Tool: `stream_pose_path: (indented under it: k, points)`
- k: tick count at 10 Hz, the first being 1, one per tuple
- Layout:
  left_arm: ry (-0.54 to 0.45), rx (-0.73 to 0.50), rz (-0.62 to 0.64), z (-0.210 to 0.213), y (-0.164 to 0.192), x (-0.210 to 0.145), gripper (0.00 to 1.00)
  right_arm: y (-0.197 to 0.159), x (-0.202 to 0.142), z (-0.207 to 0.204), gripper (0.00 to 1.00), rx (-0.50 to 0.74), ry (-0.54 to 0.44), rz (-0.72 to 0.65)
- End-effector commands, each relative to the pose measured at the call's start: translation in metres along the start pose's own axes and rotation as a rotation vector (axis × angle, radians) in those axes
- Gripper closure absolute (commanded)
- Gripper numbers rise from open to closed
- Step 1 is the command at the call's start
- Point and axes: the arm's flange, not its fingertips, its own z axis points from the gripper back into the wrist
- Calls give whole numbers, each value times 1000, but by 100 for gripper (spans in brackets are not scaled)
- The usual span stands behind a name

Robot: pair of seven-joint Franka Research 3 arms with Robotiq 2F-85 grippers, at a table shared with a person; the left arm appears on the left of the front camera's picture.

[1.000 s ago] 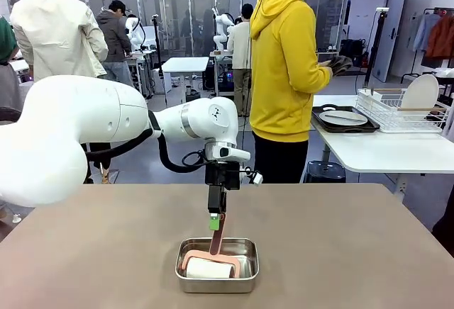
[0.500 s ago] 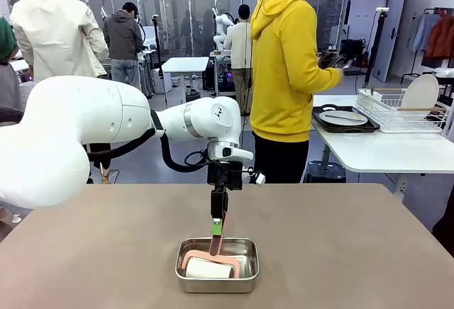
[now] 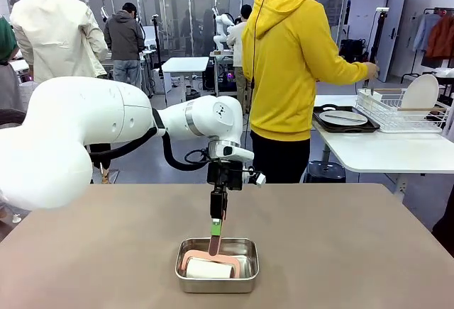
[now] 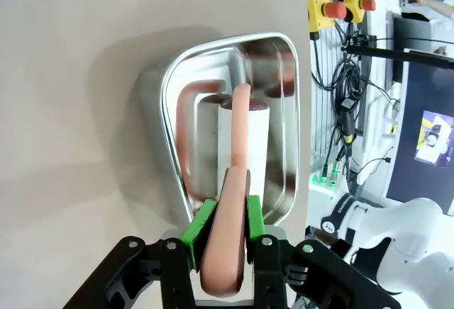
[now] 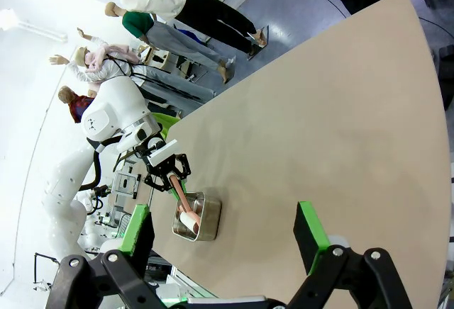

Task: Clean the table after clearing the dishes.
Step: When the right (or left) Handle tray is removed, use the right hand (or left hand) to clean the right (or left) side of the table with the Lint Roller.

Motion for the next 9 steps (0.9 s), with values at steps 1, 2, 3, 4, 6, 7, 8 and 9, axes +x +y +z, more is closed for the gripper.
stream_pose_path:
  k: [1, 2, 3, 4, 6, 7, 8, 9]
  points:
    - [39, -9, 58, 11, 6, 4, 100, 1, -2, 3, 0, 7, 8, 16]
    - [31, -2, 85, 17, -1, 3, 100, 1, -2, 3, 0, 7, 8, 16]
    - [40, 5, 118, 22, -11, 2, 100, 1, -2, 3, 0, 7, 8, 16]
    - [11, -4, 170, 32, -27, 1, 100, 1, -2, 3, 0, 7, 8, 16]
    - [-69, 15, 280, 57, -73, -8, 100, 1, -2, 3, 0, 7, 8, 16]
    - [-122, 48, 313, 68, -96, -17, 100, 1, -2, 3, 0, 7, 8, 16]
    - [-165, 77, 369, 76, -117, -30, 100, 1, -2, 3, 0, 7, 8, 16]
    - [-227, 106, 423, 81, -136, -47, 100, 1, -2, 3, 0, 7, 8, 16]
